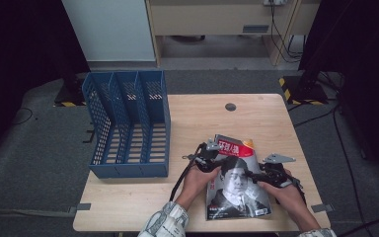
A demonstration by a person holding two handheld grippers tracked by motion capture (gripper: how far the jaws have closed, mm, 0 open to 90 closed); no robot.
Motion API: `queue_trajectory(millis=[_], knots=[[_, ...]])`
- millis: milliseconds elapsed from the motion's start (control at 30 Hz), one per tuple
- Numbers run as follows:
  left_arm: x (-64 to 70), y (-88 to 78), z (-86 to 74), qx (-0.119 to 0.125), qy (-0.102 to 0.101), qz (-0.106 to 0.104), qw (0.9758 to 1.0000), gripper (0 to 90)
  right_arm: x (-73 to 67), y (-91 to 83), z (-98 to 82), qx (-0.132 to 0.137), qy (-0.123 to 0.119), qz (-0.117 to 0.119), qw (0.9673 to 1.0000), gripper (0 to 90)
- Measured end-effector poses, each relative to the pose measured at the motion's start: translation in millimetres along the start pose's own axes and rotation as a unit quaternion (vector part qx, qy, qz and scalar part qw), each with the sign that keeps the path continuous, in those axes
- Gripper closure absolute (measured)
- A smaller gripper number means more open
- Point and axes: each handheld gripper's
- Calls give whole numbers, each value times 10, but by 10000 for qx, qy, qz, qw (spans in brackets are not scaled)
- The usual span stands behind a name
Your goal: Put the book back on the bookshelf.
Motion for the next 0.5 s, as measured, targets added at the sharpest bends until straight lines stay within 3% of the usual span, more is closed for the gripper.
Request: queue_trajectory(millis=[267,367,500], knots=[[17,-34,17,120,47,58,9999,820,-12,9,9,-33,18,12,10000,328],[23,-72,41,199,86,74,9997,836,9,0,31,-208,81,-52,9997,252],[29,-141,94,262,164,85,9995,846,26,-16,46,-72,126,-76,9999,226]])
Point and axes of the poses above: each handheld gripper's, and its own axes: y roughly forward along the jaws, z roughly out of its top, x roughly to its right
